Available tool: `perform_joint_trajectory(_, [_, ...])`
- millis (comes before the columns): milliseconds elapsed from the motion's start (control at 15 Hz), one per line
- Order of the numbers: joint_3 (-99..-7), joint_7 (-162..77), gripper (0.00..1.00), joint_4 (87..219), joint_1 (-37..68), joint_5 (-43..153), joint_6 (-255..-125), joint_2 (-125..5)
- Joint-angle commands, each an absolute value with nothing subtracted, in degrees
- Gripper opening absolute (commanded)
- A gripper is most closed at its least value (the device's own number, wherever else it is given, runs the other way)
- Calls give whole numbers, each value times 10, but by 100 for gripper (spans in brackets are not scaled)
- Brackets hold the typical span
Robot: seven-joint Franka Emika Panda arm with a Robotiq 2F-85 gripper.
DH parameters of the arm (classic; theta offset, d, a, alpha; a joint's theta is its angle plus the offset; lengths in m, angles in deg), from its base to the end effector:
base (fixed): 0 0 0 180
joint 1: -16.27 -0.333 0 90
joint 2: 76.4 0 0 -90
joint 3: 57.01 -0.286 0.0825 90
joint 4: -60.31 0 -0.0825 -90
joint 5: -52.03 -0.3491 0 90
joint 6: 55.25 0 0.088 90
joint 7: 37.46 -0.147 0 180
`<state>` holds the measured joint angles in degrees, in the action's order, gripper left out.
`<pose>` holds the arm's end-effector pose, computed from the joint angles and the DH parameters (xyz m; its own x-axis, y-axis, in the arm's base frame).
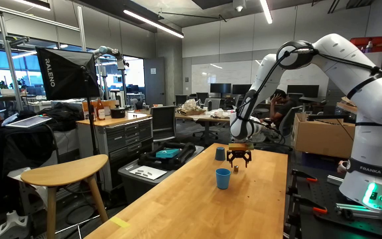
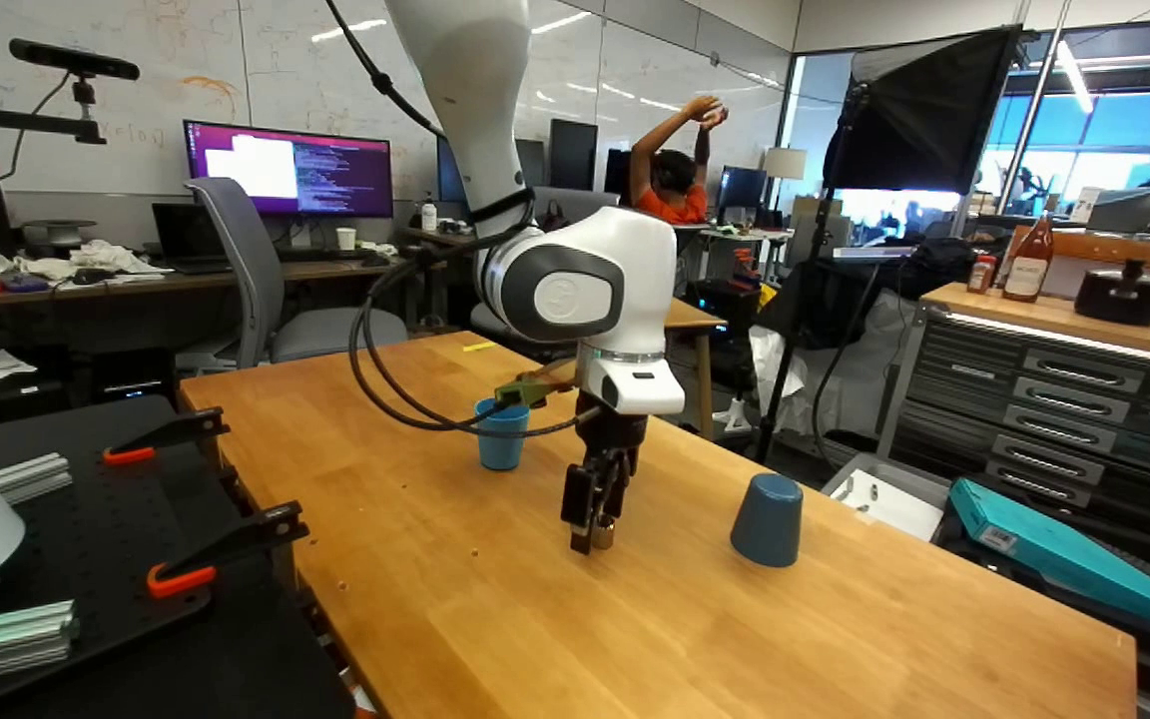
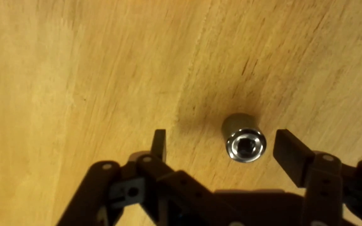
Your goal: Pick up the silver object and place it in the light blue cup
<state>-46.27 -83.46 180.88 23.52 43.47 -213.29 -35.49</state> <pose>0.4909 -0.1761 0.0454 0.3495 -0.9366 0.0262 -0.9348 -0.3466 0.0773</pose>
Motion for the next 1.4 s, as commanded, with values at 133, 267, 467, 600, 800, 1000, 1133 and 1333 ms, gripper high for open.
perform_joint_trajectory(133, [-452,-827,42,1766,222,412,-2143,-310])
perform_joint_trajectory(267, [-455,-823,26,1766,225,408,-2141,-315])
perform_joint_trajectory(467, [-479,-798,6,1789,244,387,-2119,-366])
perform_joint_trajectory(600, [-509,-759,8,1817,267,360,-2106,-422])
perform_joint_trajectory(800, [-564,-675,8,1848,307,290,-2064,-512])
perform_joint_trajectory(1000, [-578,-607,8,1866,308,224,-1962,-599])
perform_joint_trajectory(1133, [-566,-595,8,1864,291,208,-1886,-625])
perform_joint_trajectory(1333, [-558,-606,8,1864,263,209,-1838,-631])
